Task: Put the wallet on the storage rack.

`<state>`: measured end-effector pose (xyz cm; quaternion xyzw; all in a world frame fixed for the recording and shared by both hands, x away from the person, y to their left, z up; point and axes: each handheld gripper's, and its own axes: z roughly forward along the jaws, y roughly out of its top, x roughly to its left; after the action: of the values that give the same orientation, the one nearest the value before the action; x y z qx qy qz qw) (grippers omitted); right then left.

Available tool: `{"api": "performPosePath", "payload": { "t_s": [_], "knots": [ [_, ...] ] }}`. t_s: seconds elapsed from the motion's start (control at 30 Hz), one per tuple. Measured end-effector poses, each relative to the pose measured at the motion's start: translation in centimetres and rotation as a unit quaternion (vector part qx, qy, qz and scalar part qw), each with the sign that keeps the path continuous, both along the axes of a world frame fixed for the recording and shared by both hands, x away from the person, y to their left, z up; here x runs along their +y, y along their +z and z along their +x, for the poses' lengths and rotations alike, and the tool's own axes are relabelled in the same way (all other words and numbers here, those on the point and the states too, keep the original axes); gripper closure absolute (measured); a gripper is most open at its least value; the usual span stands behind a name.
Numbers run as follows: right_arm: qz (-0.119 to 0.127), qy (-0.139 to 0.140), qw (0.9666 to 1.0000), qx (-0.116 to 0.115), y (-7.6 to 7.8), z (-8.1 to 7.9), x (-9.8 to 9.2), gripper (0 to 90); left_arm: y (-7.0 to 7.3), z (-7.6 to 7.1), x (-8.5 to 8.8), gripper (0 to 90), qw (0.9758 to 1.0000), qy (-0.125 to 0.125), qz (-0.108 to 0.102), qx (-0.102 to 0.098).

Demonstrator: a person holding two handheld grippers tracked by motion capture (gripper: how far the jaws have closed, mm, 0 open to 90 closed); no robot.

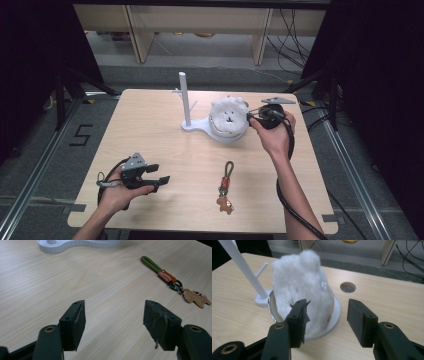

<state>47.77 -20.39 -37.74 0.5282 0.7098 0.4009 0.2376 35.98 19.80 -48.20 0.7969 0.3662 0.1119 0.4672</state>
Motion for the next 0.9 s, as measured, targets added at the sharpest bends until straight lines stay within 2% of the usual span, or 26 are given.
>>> {"api": "performPosePath", "payload": {
  "t_s": [0.03,0.13,0.17,0.2,0.23,0.27,0.3,0.33,0.43,0.5,0.53,0.57,0.6,0.63,0.67,0.7,0.73,0.83,0.87,0.9],
  "knots": [
    [-0.005,0.008,1.0000,-0.001,-0.1,-0.2,-0.5,52.6,0.0,0.0,0.0,33.9,1.0000,0.000,0.000,0.000],
    [0.008,-0.003,0.9998,0.018,-0.4,-1.1,-0.6,54.6,0.1,0.0,-0.7,33.8,0.9999,-0.010,-0.001,0.002],
    [0.000,0.008,0.9996,0.025,-0.6,-1.5,-1.1,55.4,0.2,0.1,-0.8,33.8,0.9999,-0.013,-0.001,0.001],
    [0.012,-0.004,0.9990,0.044,-0.7,-1.9,-0.8,55.8,0.2,0.1,-1.1,33.8,0.9999,-0.014,-0.005,0.001],
    [0.013,0.000,0.9972,0.073,-1.3,-2.6,-0.9,57.7,0.2,0.0,-1.3,33.8,0.9999,-0.011,-0.003,0.000],
    [0.004,0.012,0.9963,0.085,-1.6,-2.7,-1.1,58.2,0.2,0.1,-1.4,33.8,0.9998,-0.017,-0.002,-0.001],
    [0.004,0.012,0.9963,0.085,-1.6,-2.7,-1.1,58.2,0.3,0.1,-1.5,33.8,0.9998,-0.020,-0.001,0.000],
    [-0.003,0.014,0.9930,0.118,-2.3,-3.3,-1.0,59.5,0.3,0.1,-1.7,33.8,0.9997,-0.025,-0.001,0.001],
    [-0.014,0.021,0.9875,0.156,-3.5,-3.8,-0.6,60.5,0.4,0.0,-1.9,33.8,0.9997,-0.022,-0.001,-0.002],
    [-0.013,0.002,0.9807,0.195,-4.0,-4.4,0.2,60.6,0.4,0.0,-1.9,33.8,0.9997,-0.025,-0.002,-0.001],
    [-0.013,0.002,0.9807,0.195,-4.0,-4.4,0.2,60.6,0.4,0.0,-1.9,33.8,0.9997,-0.025,-0.002,-0.001],
    [-0.009,-0.007,0.9767,0.214,-4.2,-4.6,0.5,60.6,0.3,0.0,-1.8,33.8,0.9997,-0.025,-0.005,-0.001],
    [0.000,0.007,0.9750,0.222,-4.8,-4.8,0.7,60.6,0.3,0.0,-1.8,33.8,0.9997,-0.023,-0.003,-0.001],
    [0.000,0.007,0.9750,0.222,-4.8,-4.8,0.7,60.6,0.2,0.0,-1.7,33.8,0.9998,-0.020,-0.004,-0.003],
    [-0.004,0.019,0.9744,0.224,-5.3,-5.0,1.0,60.5,0.2,0.0,-1.6,33.8,0.9998,-0.021,-0.004,0.001],
    [-0.004,0.019,0.9744,0.224,-5.3,-5.0,1.0,60.5,0.2,0.0,-1.6,33.8,0.9998,-0.021,-0.004,0.001],
    [-0.001,0.007,0.9725,0.233,-5.6,-5.2,1.5,60.2,0.2,0.0,-1.5,33.8,0.9997,-0.023,-0.005,0.002],
    [-0.010,0.016,0.9708,0.239,-6.0,-5.7,1.8,59.2,-0.1,0.2,-1.1,33.7,0.9999,-0.014,-0.008,0.004],
    [-0.006,0.006,0.9678,0.252,-6.1,-5.9,2.2,58.8,-0.1,0.2,-1.0,33.7,0.9999,-0.010,-0.006,0.005],
    [-0.006,0.006,0.9678,0.252,-6.1,-5.9,2.2,58.8,-0.1,0.2,-1.0,33.6,0.9999,-0.010,-0.006,0.005]
  ]
}}
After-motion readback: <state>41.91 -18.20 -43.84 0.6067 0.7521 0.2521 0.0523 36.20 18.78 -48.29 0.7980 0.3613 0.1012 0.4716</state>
